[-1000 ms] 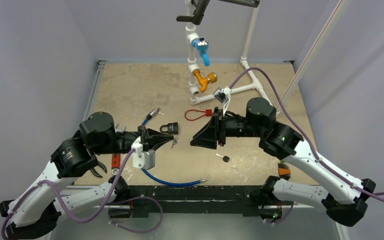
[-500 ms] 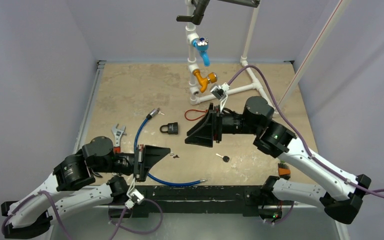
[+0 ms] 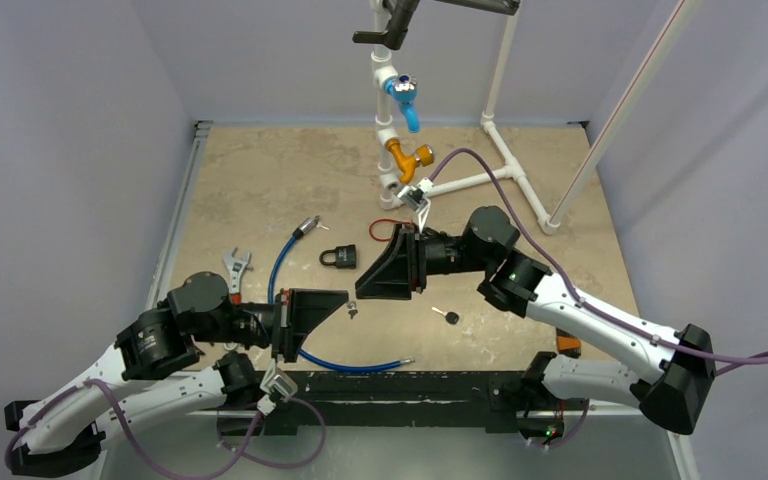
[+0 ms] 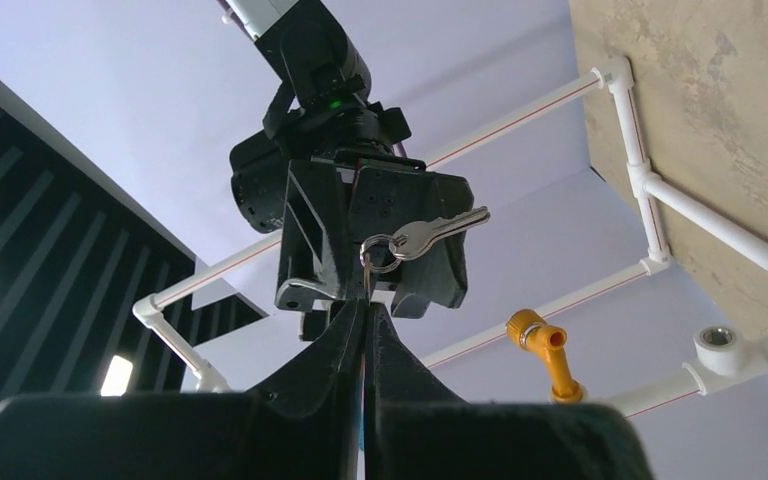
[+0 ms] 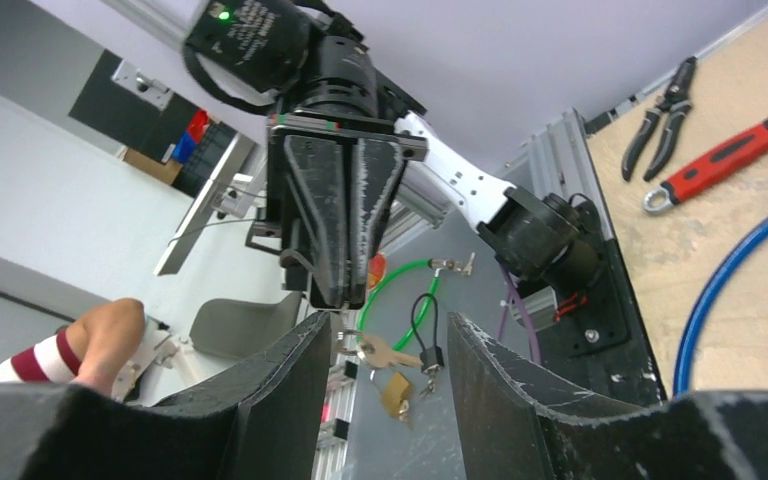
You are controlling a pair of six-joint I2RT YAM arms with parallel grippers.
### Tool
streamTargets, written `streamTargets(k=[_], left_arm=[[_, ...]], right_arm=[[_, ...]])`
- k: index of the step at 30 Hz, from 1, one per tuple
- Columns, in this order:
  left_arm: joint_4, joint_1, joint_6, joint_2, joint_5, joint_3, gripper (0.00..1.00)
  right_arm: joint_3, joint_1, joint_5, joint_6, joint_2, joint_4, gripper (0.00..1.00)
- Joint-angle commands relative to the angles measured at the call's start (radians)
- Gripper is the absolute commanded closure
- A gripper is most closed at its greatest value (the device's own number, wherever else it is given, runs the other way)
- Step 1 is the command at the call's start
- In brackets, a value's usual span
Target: Unlock with the key
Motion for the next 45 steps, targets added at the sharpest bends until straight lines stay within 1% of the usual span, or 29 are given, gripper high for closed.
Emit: streamTargets(k=[1,5,11,14,16,17,18,23,28,31,34,35,40,42,43,45], left_arm=[[0.047,-0.006,0.081,0.012,0.024,0.009,1.00],[0.055,-0.006,0.075,0.016,0.015,0.006,1.00],[0.073,-0.007,0.075,0.019,0.005,0.001,1.00],[0.075,-0.009,0.079,0.018,-0.002,-0.003,1.00],[0.074,-0.009,0.082,0.016,-0.007,-0.005,1.00],[0.074,-0.009,0.084,0.015,-0.007,-0.007,1.00],[0.073,-0.009,0.088,0.013,-0.006,-0.010,1.00],[0.070,-0.009,0.098,-0.003,-0.012,-0.021,1.00],[0.082,-0.009,0.100,-0.017,-0.015,-0.027,1.00],[0.096,-0.009,0.106,-0.021,-0.004,-0.041,1.00],[0.120,-0.009,0.106,-0.021,0.004,-0.054,1.00],[0.132,-0.009,0.102,-0.021,0.007,-0.058,0.98],[0.167,-0.010,0.094,-0.016,0.003,-0.064,0.94],[0.178,-0.010,0.095,-0.016,-0.002,-0.070,0.89],[0.185,-0.010,0.094,-0.015,-0.004,-0.072,0.83],[0.194,-0.010,0.079,-0.018,-0.010,-0.073,0.49]], right_arm=[[-0.015,0.019,-0.044,0.067,-0.006,0.172,0.55],[-0.020,0.043,-0.040,0.076,0.006,0.195,0.61],[-0.037,0.075,-0.033,0.103,0.039,0.231,0.72],[-0.044,0.078,-0.032,0.115,0.048,0.247,0.81],[-0.048,0.079,-0.023,0.118,0.046,0.251,0.90],[-0.050,0.079,-0.016,0.116,0.041,0.248,0.97],[-0.053,0.079,-0.006,0.110,0.035,0.242,1.00],[-0.082,0.075,0.073,0.088,-0.028,0.194,1.00],[-0.084,0.066,0.150,0.018,-0.099,0.054,1.00],[-0.058,0.066,0.167,-0.014,-0.101,-0.020,1.00],[-0.043,0.066,0.174,-0.035,-0.099,-0.046,1.00],[-0.038,0.066,0.176,-0.042,-0.100,-0.057,1.00],[-0.017,0.066,0.208,-0.081,-0.098,-0.124,1.00],[-0.014,0.066,0.216,-0.089,-0.102,-0.137,1.00],[-0.015,0.067,0.223,-0.095,-0.105,-0.142,1.00],[-0.013,0.066,0.236,-0.108,-0.117,-0.155,1.00]])
